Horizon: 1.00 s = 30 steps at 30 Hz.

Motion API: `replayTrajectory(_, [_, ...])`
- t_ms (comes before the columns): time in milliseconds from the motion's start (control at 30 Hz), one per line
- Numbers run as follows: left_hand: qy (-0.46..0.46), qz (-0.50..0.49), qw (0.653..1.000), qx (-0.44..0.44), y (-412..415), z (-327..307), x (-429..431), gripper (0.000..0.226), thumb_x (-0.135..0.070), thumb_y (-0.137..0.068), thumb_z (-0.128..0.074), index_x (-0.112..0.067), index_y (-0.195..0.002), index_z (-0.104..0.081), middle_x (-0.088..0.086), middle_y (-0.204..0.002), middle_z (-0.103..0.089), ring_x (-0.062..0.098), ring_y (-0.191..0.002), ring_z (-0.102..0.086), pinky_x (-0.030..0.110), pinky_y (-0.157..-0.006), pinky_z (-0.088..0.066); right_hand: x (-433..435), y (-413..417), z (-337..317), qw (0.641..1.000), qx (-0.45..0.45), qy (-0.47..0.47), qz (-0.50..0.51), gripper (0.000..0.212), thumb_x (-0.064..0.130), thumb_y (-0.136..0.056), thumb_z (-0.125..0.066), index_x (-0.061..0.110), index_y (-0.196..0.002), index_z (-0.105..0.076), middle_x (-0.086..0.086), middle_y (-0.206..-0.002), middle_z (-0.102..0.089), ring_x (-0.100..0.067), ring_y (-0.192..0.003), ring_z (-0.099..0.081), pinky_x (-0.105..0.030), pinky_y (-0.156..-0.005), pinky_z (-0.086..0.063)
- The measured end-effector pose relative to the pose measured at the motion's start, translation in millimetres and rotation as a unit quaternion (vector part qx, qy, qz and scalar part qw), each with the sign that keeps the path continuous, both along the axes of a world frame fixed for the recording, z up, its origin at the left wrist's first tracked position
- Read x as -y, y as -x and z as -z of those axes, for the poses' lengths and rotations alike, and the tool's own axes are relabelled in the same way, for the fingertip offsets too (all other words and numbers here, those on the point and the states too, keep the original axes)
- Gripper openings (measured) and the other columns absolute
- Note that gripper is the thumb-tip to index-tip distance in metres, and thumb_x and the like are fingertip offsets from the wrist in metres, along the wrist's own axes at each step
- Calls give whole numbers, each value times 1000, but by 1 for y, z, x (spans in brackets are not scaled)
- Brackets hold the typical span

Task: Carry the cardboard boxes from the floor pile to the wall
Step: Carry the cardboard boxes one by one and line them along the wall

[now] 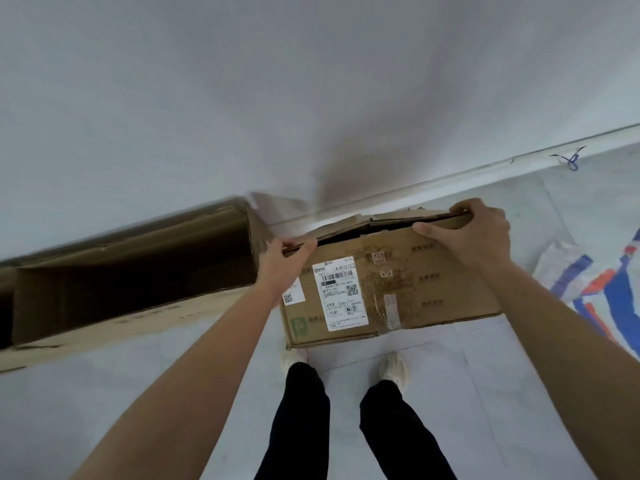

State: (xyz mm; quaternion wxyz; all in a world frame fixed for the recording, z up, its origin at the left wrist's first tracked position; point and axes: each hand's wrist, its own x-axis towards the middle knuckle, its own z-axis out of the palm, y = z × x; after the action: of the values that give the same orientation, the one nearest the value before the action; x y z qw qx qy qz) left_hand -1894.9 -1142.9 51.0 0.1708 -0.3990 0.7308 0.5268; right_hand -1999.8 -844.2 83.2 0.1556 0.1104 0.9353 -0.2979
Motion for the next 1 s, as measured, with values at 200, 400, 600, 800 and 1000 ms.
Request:
replayTrajectory(200, [19,31,998,48,40,92,31,99,-89,-36,-72,-31,-113,-53,5,-126,-59,24,-105,-63,46,-94,-54,29,46,96,999,27,-18,-2,83,77,-58,-79,30,-124,-58,-8,-137,-43,-29,-125,-51,-43,-106,-46])
replayTrajectory(400, [87,116,988,49,42,150,38,73,-34,-88,-70,-28,-150,-32,11,-161,-12,34,-143,-29,51,-113,-36,67,33,178,981,146,-68,-104,119,76,-76,-65,31,-160,6,-17,-164,24,-36,-153,15,-57,-123,-4])
replayTrajectory(600, [99,185,972,102,36,181,50,81,-29,-100,-54,-40,-155,4,4,-165,8,35,-148,-21,48,-117,-29,81,-31,225,934,158,-186,-261,150,77,-59,-77,31,-151,32,-18,-153,44,-47,-144,31,-67,-117,4])
replayTrajectory(800, [13,63,994,89,57,186,54,91,-22,-88,-68,-45,-153,-9,7,-153,-25,31,-134,-39,53,-109,-39,86,-12,225,935,104,-212,-263,111,44,-85,-76,31,-160,5,-16,-164,21,-48,-149,15,-66,-120,-6])
replayTrajectory(1000, [42,16,994,100,69,185,68,81,-24,-89,-62,-31,-155,-17,7,-154,-24,30,-134,-40,47,-111,-39,131,17,227,929,32,-209,-305,78,15,-93,-68,31,-158,-27,-11,-168,-10,-51,-150,-3,-63,-121,-13])
